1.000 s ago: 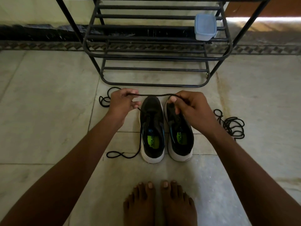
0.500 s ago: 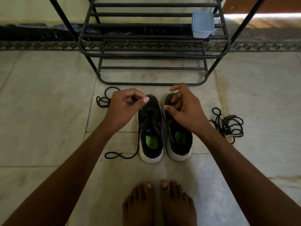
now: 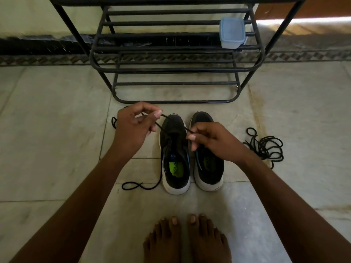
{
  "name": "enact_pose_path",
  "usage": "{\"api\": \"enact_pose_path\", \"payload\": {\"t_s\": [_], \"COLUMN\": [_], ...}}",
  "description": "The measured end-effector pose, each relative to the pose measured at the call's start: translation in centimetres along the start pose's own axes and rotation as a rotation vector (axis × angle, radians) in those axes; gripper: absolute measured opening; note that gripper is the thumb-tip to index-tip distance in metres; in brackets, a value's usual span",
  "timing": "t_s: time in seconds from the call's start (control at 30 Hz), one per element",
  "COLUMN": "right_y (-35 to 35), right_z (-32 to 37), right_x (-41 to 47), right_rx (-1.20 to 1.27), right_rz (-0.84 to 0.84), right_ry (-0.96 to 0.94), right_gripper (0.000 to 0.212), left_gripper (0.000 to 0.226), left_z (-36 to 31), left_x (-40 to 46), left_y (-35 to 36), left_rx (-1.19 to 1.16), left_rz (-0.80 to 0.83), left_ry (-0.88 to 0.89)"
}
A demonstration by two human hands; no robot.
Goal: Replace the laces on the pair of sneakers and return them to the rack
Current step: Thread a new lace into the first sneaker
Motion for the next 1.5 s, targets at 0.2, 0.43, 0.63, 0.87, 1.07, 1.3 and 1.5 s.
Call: {"api": "enact_pose_path", "payload": {"t_s": [0.2,0.43,0.63,0.87,1.07,1.3,1.5], "right_y": [-0.4,0.5,2.1,1.5,2.8,6.8,8.1], "right_z": [-1.8,0.6,2.9,2.0,-0.4,-1.4,-1.5], "right_x": [-0.2,0.5,1.4,1.3,0.5,-0.3,1.0], "right_rx": [-0.072,-0.417,-0.614,-0.592,-0.554,-0.641,-0.821], "right_rz": [-0.034,-0.089,-0.055,-0.114,-0.155,-0.099,0.003], "right_ry": [0.057,-0.163,-0.312,-0.21,-0.006,0.114,0.078], "right_gripper": [0.019,0.016,0.015,0.013,0.022,0.046,0.036], "left_gripper": [0.009,0.023,0.055,0.009,0.008,0.012,0.005], "left_z": [2.0,4.4,2.3,3.8,5.2,6.1,8.2], "left_x": [-0.1,-1.8,-3.1,-2.2,-1.8,-1.7,-1.5], "left_y": [-1.3,-0.5,3.7,2.3,1.3,2.2,3.4], "left_rx": [0.099,0.454,0.247,0.083,0.176,0.054,0.125], "left_rz": [-0.12,0.054,0.379,0.186,0.152,0.089,0.037], "left_ry": [-0.015,0.112,0.107,-0.007,-0.012,-0.109,-0.194]}}
Point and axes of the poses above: each hand's wrist, its own x-axis towards the middle knuckle, its own y-axis out of the palm, z = x × y, the point moved 6 cm from there along x, towards the middle knuckle, and after that the axes turned 8 degrees about -z, right-handed, at the moved point
